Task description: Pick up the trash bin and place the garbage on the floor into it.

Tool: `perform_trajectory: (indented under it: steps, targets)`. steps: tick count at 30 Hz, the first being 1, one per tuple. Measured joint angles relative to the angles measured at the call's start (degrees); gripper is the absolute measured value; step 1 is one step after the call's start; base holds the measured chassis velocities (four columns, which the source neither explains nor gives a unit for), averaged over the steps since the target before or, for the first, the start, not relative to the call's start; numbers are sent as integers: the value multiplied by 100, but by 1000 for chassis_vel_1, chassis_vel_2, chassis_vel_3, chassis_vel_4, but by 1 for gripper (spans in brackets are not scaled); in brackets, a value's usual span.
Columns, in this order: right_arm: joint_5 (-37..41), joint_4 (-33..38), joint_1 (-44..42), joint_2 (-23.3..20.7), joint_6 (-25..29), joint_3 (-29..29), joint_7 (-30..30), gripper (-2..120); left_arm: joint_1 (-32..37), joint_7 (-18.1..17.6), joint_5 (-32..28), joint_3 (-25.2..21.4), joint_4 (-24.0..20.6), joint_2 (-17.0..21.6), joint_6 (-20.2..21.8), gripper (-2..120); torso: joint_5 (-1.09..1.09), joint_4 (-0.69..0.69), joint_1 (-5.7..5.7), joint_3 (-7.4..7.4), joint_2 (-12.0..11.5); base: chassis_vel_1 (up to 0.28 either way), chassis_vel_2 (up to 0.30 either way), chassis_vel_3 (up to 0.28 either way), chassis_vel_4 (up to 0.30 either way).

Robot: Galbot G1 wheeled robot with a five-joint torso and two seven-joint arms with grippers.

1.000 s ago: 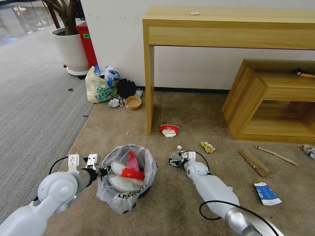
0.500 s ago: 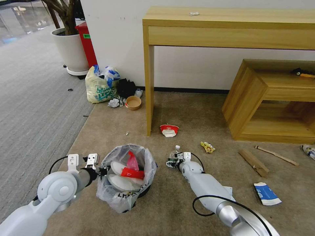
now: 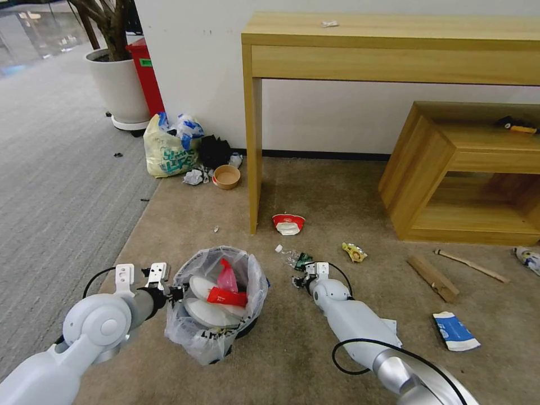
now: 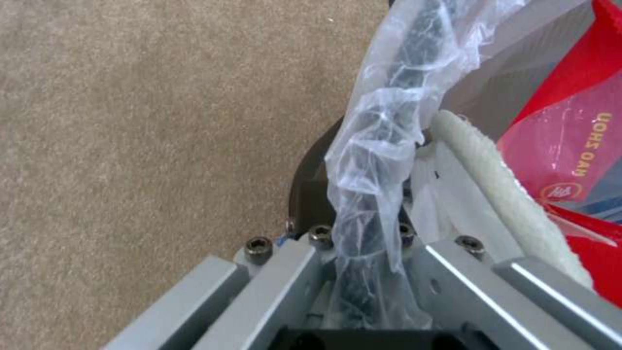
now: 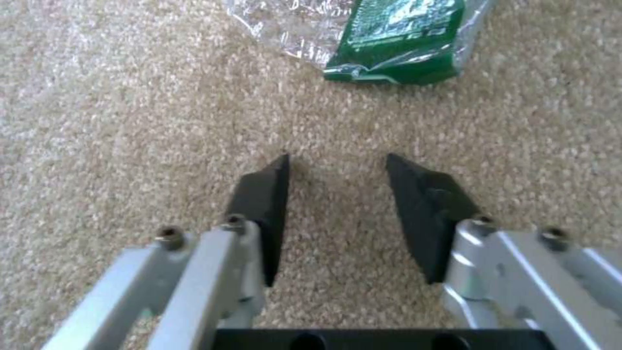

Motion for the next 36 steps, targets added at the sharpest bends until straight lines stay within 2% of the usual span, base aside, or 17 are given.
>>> perform_trajectory:
  steps: [2,3,4,8,12,13,14,15,17,19,22,23,30,31,33,34,36]
  targets:
    - [-13,73,-33,-20,2,2,8,31,9,2,10,0,-1,-4,0,0,-2,0,0,1,0,0,0,0,0]
    - [-37,275,-121,-68,-17,-8,16,25,15,14,17,0,-4,-8,0,0,5,2,1,2,-1,0,0,0,0]
    - [-37,275,-121,-68,-17,-8,16,25,15,14,17,0,-4,-8,0,0,5,2,1,2,-1,0,0,0,0]
    - [-391,995,-338,-279,11,45,95,7,15,19,45,-29,-3,-42,0,0,1,0,1,1,-1,0,0,0,0]
    - [-547,1286,-445,-392,177,71,153,0,20,14,46,-62,-17,-81,0,0,0,-3,1,1,0,0,0,0,0]
    - [-730,1604,-601,-508,449,116,200,1,46,6,44,-96,-38,-142,0,0,-2,-2,1,0,0,0,0,0,0]
    - [-927,1747,-716,-557,667,179,229,8,65,-2,47,-117,-43,-189,0,0,-2,-3,1,0,0,0,0,0,0]
    - [-927,1747,-716,-557,667,179,229,8,65,-2,47,-117,-43,-189,0,0,-2,-3,1,0,0,0,0,0,0]
    - [-1576,2039,-993,-559,1106,574,236,19,111,-15,81,-142,-50,-297,0,0,-2,-2,1,0,0,0,0,0,0]
    - [-1722,2164,-1097,-558,1174,697,237,21,123,-15,94,-142,-53,-321,0,0,-4,-3,1,0,0,0,0,0,0]
    - [-1972,2940,-1626,-651,1366,1108,215,37,154,-15,168,-142,-68,-413,0,0,-2,-3,1,0,0,0,0,0,0]
    - [-1972,2940,-1626,-651,1366,1108,215,37,154,-15,168,-142,-68,-413,0,0,-2,-3,1,0,0,0,0,0,0]
    - [-2228,4761,-2873,-848,1424,2090,124,68,226,38,446,-148,-99,-557,0,0,0,-4,1,0,0,0,0,0,0]
    - [-2228,4761,-2873,-848,1424,2090,124,68,226,38,446,-148,-99,-557,0,0,0,-4,1,0,0,0,0,0,0]
    - [-2234,5388,-3392,-896,1362,2350,126,77,248,49,475,-175,-108,-566,0,0,-5,-4,1,-1,0,0,0,0,0]
    - [-2234,5388,-3392,-896,1362,2350,126,77,248,49,475,-175,-108,-566,0,0,-5,-4,1,-1,0,0,0,0,0]
    - [-2227,6000,-3942,-898,1308,2571,125,88,269,59,485,-197,-108,-587,0,0,-1,-4,1,-1,0,0,0,0,0]
